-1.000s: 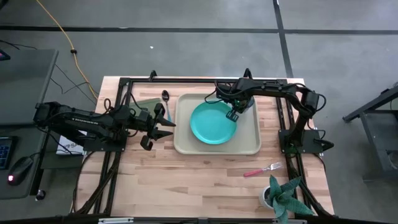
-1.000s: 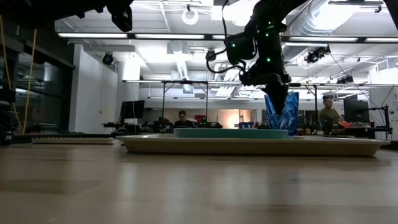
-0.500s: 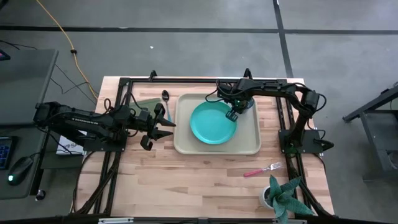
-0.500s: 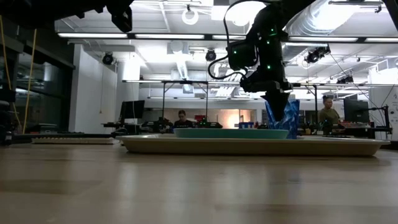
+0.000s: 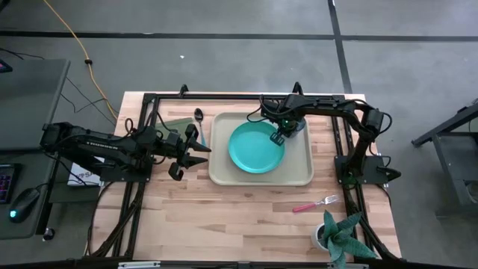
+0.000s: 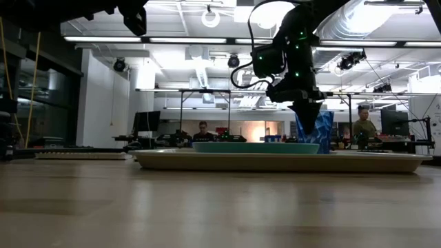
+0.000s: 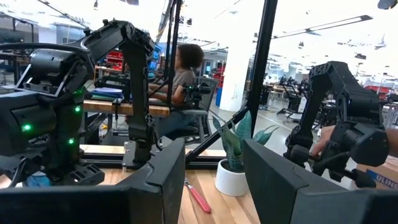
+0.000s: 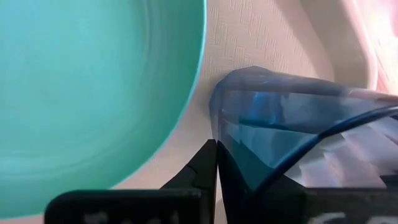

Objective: Pick and place plate/cup/fork/spoon on tray
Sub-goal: Put the blue cup on the gray tray above the blue plate

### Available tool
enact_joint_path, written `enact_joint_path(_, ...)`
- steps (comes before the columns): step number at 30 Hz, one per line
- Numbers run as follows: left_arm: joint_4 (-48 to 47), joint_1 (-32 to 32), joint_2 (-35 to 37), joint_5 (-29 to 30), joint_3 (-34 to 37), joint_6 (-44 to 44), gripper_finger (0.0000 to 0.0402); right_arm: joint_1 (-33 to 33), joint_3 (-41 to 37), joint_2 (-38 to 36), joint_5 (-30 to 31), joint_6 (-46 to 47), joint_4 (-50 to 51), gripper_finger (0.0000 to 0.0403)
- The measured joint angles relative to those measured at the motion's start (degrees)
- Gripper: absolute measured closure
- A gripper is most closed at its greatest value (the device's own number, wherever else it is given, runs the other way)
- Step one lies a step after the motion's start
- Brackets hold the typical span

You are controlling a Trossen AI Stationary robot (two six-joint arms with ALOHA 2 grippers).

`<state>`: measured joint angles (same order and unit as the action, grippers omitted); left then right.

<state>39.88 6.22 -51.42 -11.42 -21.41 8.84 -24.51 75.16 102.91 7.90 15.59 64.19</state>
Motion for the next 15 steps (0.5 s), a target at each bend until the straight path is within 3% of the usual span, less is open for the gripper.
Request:
enact_joint_path(8, 0.02, 0.0, -0.02, 0.02, 0.0, -0.01, 0.0261, 0.0, 0.0, 0.0, -2.2, 1.42, 0.06, 0.0377)
enact_joint_path(15, 0.04, 0.0, -0.02, 0.02, 0.0, 0.0, 0.0261, 0.0, 0.0, 0.0, -0.43, 2.02, -0.01, 0.0322)
